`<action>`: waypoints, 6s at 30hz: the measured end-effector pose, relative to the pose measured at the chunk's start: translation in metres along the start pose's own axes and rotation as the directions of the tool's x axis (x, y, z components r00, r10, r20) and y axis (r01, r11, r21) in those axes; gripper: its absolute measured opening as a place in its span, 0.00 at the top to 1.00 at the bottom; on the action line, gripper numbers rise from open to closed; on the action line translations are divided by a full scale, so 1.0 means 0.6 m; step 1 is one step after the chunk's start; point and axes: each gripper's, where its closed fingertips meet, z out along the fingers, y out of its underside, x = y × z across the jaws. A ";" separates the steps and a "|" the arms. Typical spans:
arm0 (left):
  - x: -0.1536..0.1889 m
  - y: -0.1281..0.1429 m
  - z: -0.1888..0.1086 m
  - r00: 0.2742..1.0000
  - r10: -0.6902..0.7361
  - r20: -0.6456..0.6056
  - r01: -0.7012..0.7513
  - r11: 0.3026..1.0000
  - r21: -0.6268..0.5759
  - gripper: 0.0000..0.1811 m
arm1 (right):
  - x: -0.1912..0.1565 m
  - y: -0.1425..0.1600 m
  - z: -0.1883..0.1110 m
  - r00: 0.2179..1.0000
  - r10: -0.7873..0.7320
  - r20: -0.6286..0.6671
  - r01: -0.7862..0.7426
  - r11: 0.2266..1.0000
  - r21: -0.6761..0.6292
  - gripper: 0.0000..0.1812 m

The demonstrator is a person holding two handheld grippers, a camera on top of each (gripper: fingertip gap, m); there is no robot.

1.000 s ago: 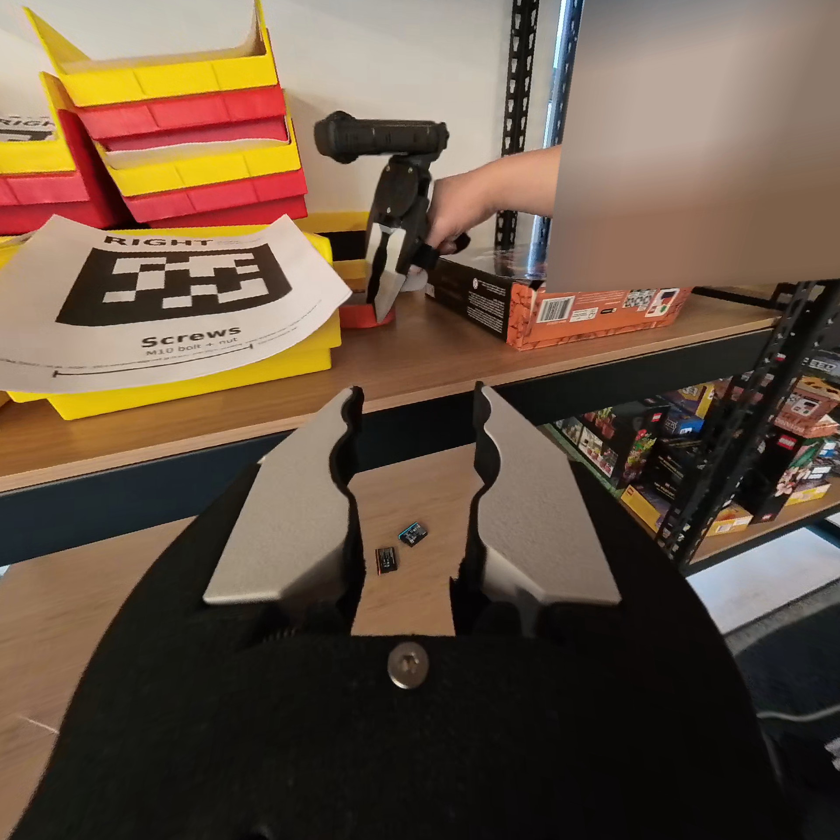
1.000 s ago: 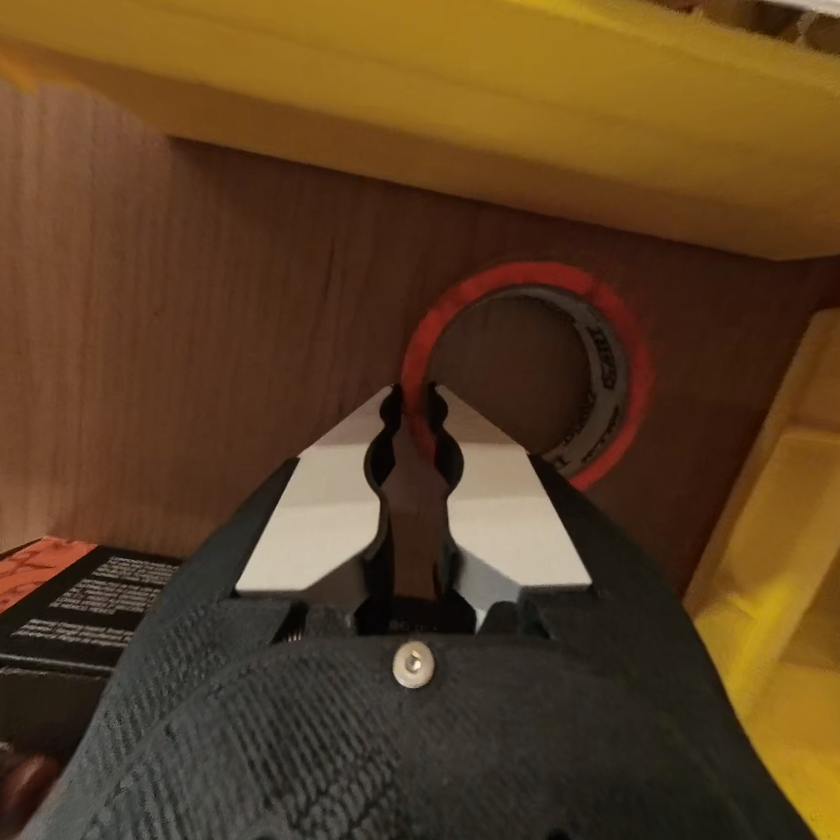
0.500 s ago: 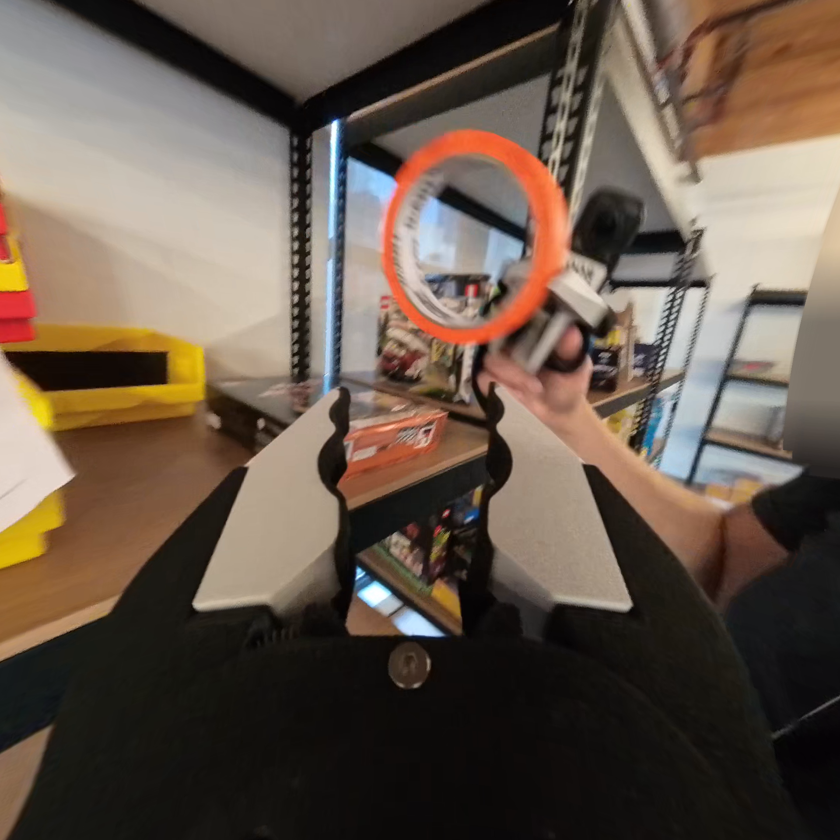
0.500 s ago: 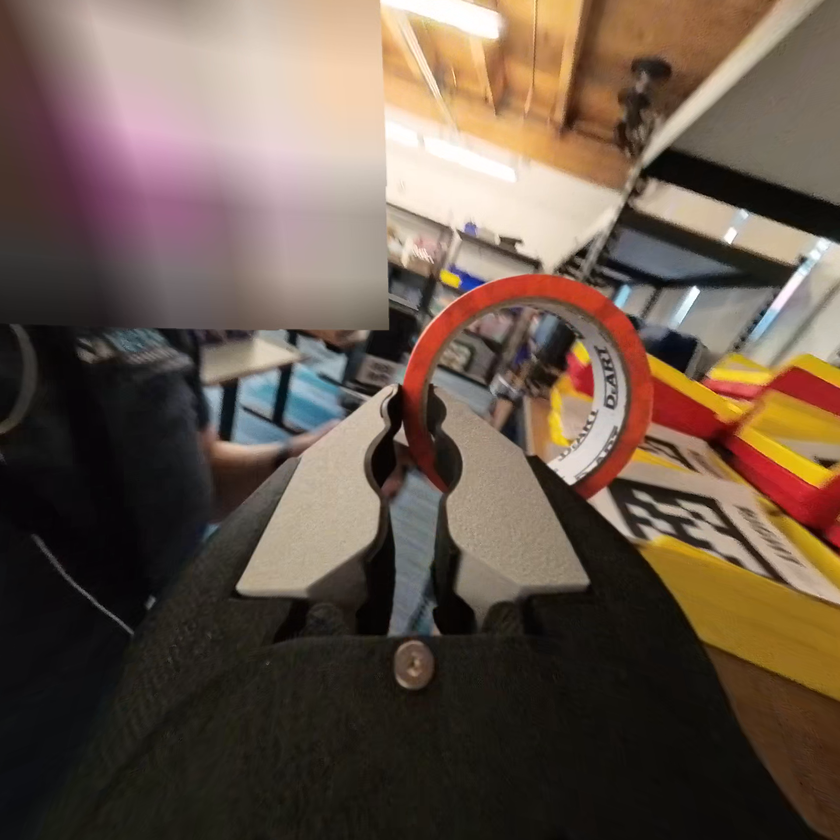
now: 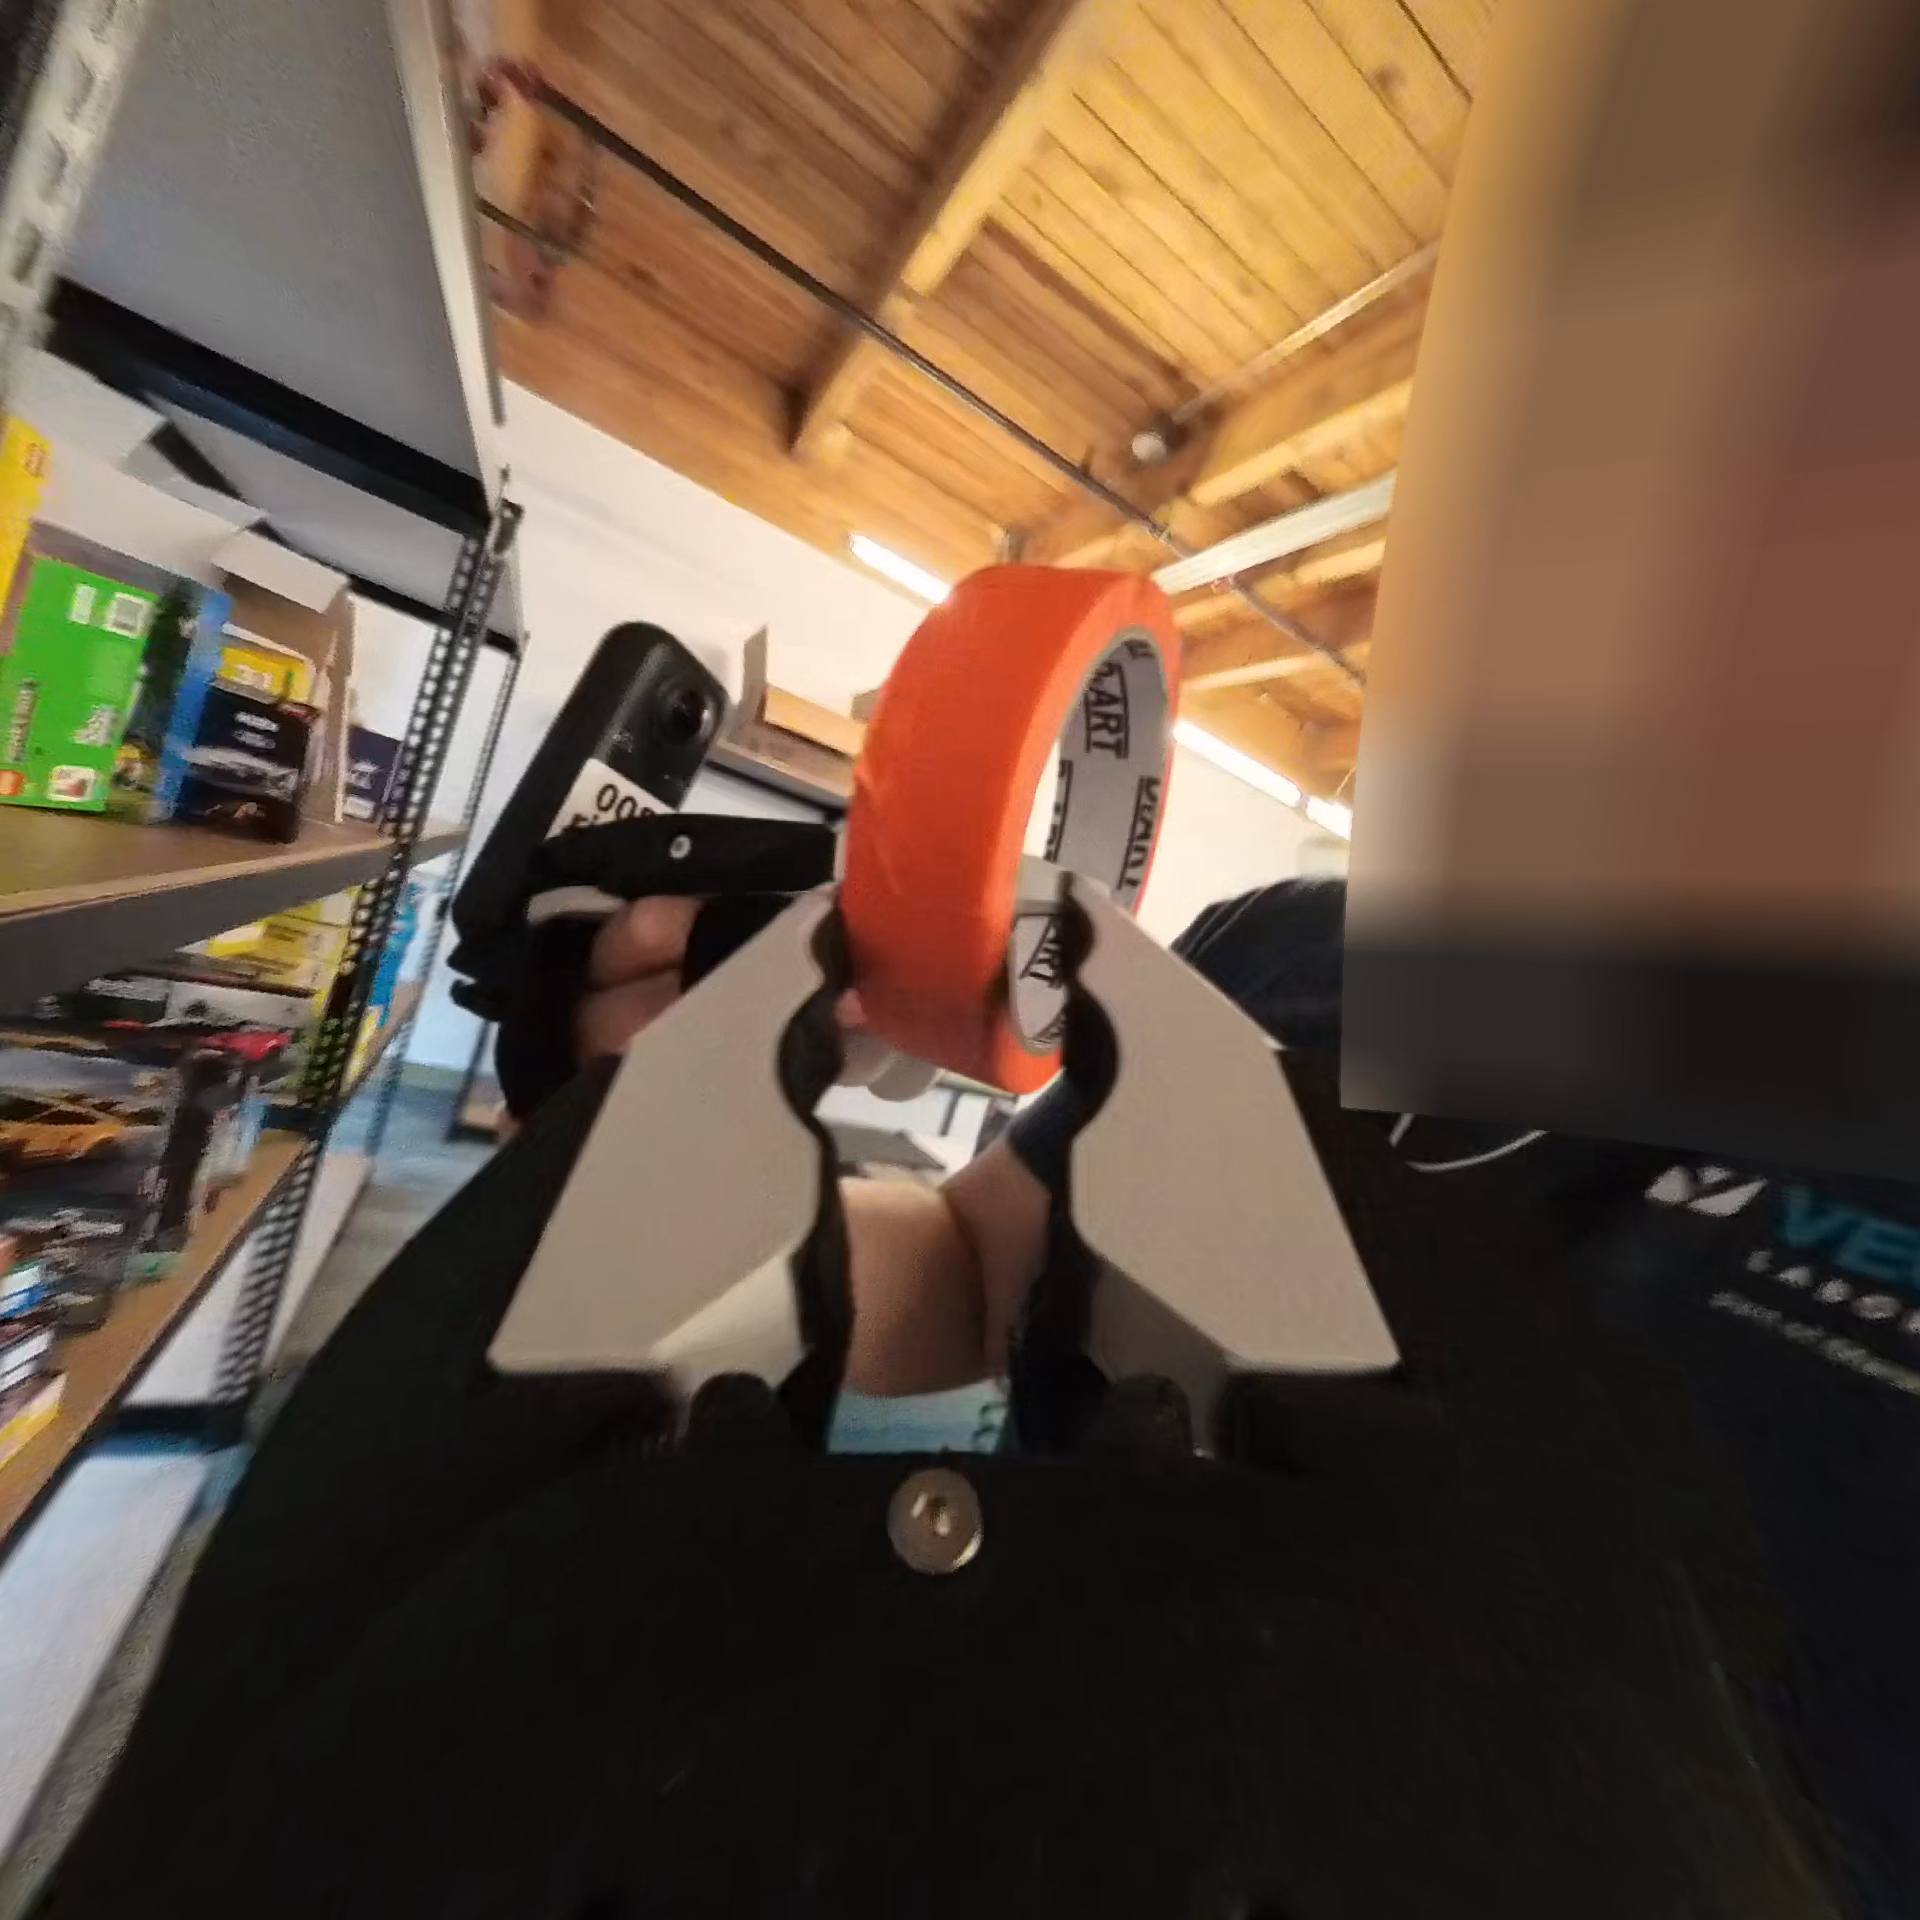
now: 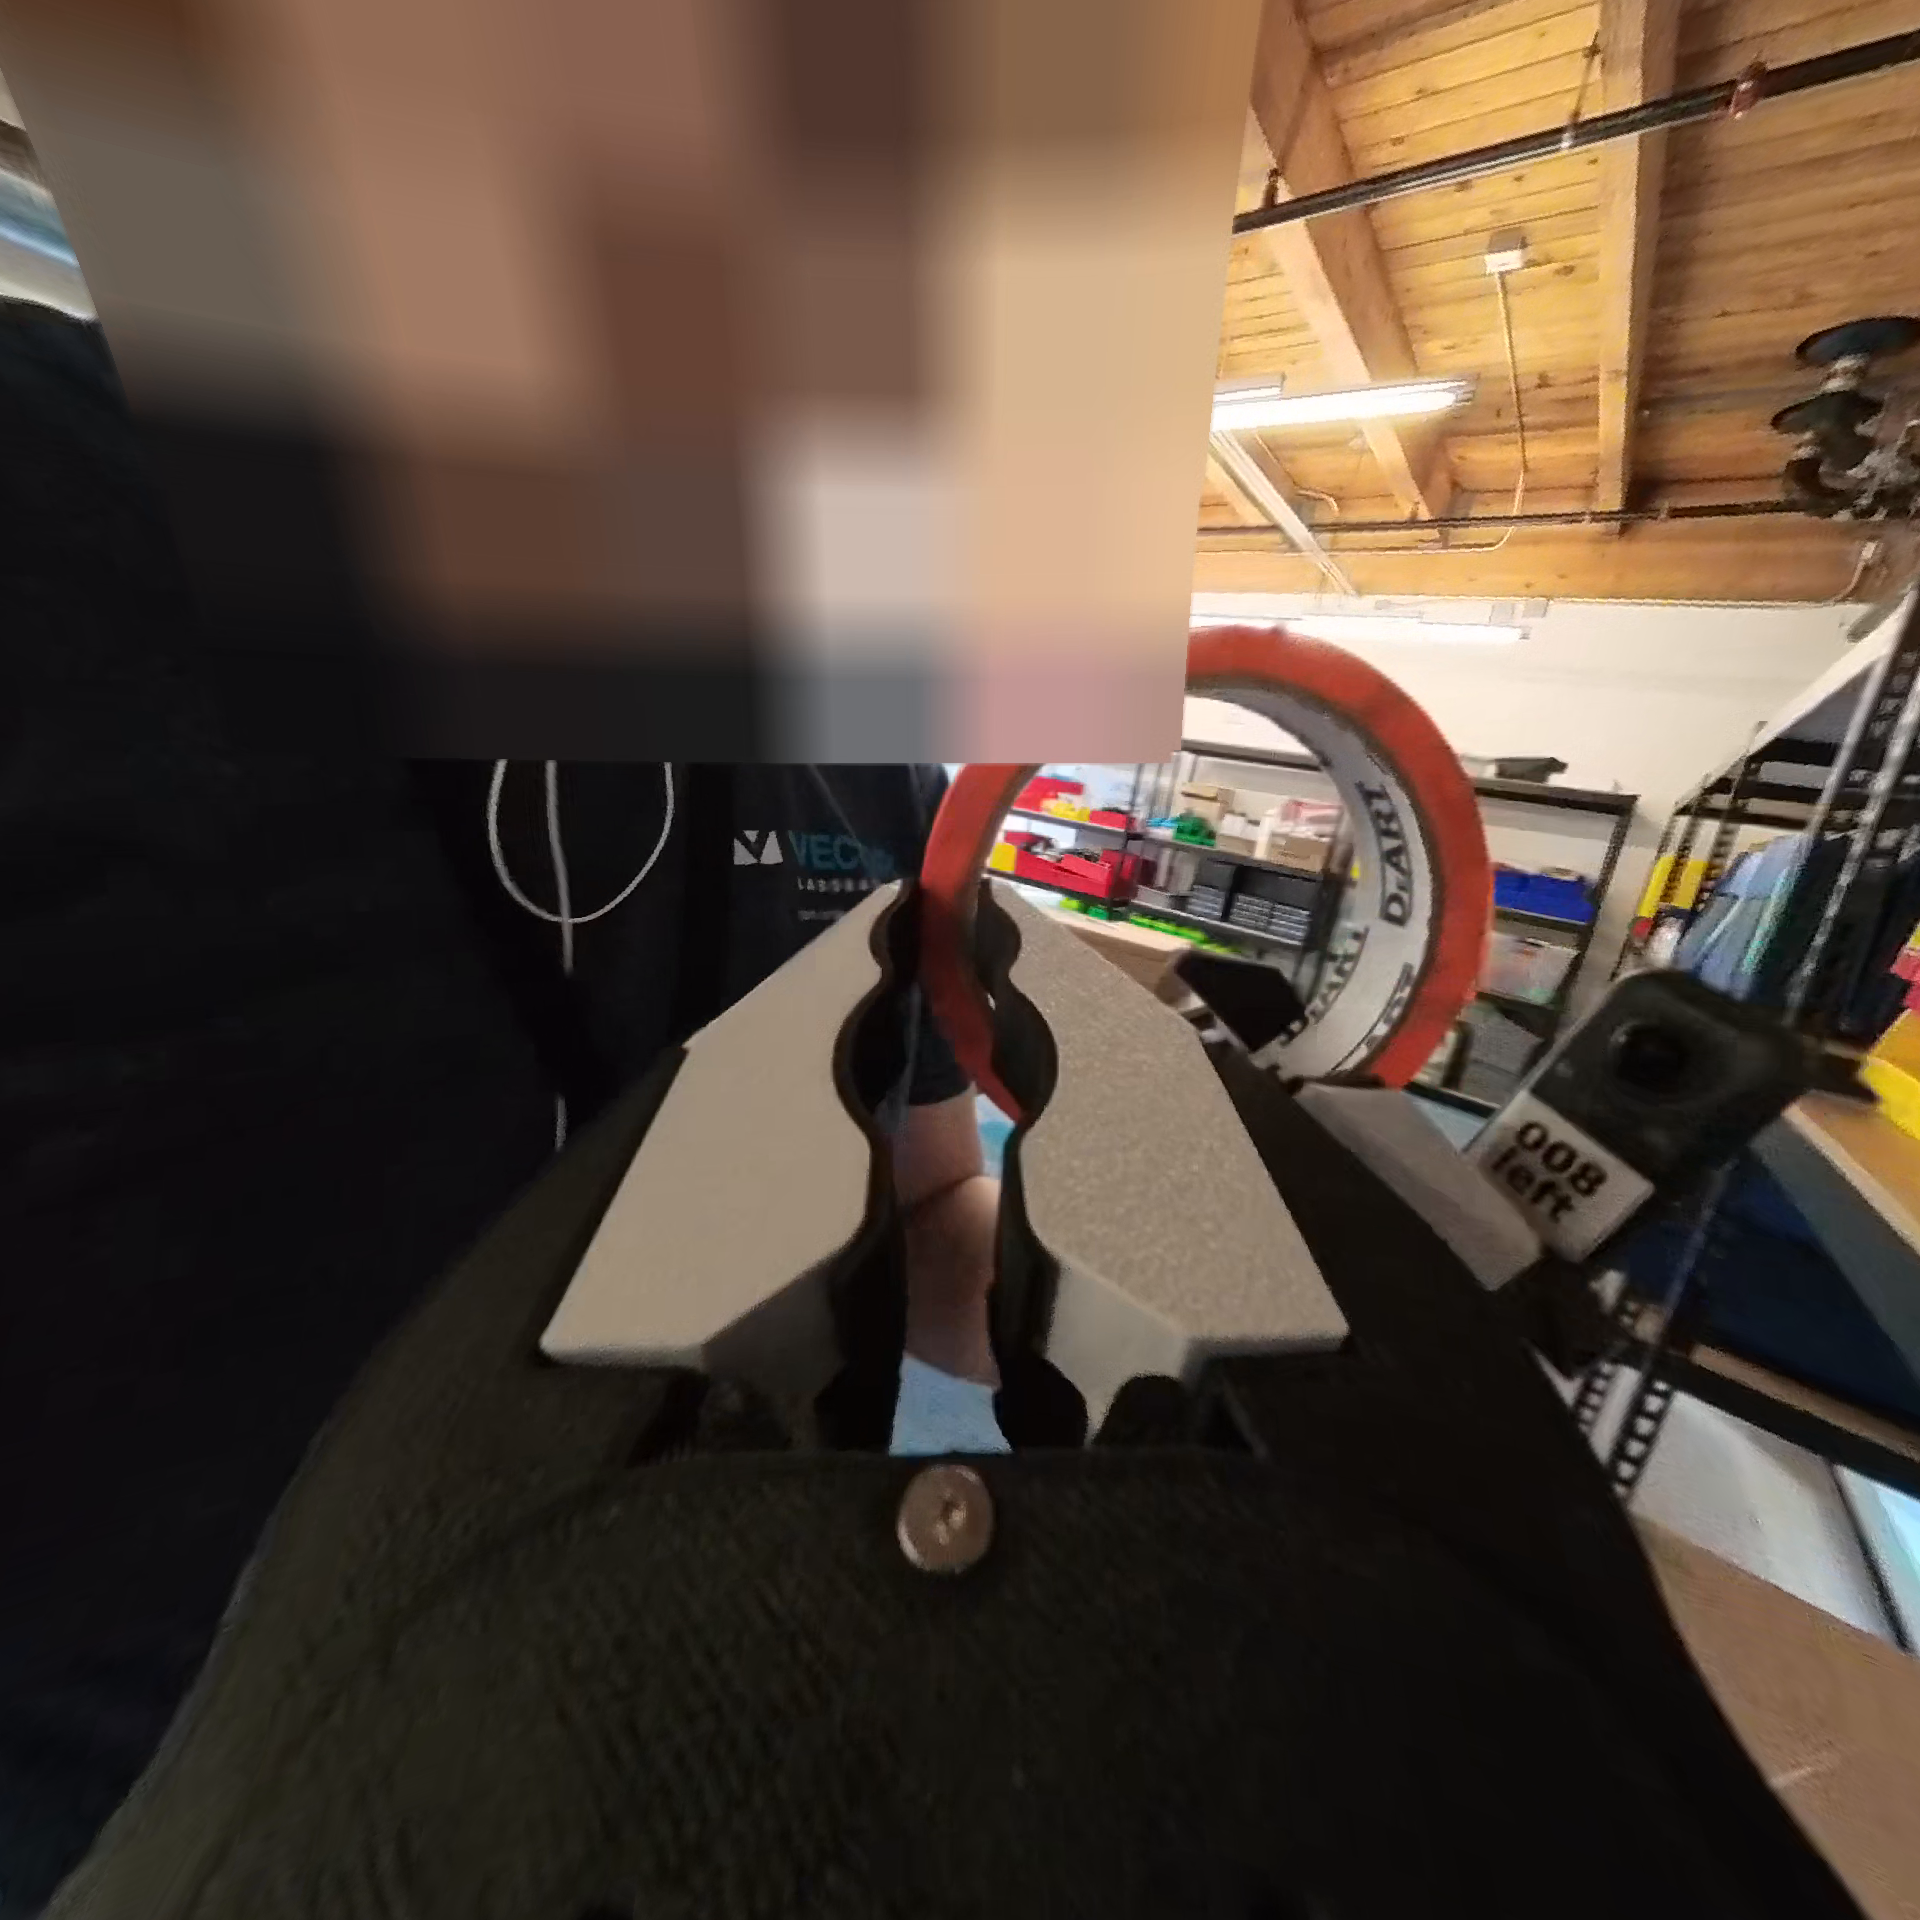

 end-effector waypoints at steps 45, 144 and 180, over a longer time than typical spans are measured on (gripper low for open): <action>-0.019 -0.042 -0.321 0.572 0.692 0.441 -0.282 0.671 -0.686 0.77 | 0.289 0.176 0.048 0.652 -0.517 -0.554 -0.006 0.727 -0.686 0.88; 0.029 -0.069 -0.246 0.389 0.804 0.450 -0.490 0.594 -0.638 0.89 | 0.233 0.108 0.079 0.848 -0.187 -0.496 -0.127 0.837 -0.533 0.92; 0.020 -0.073 -0.247 0.354 0.820 0.449 -0.476 0.571 -0.669 0.89 | 0.231 0.117 0.075 0.866 -0.276 -0.417 -0.093 0.731 -0.676 0.97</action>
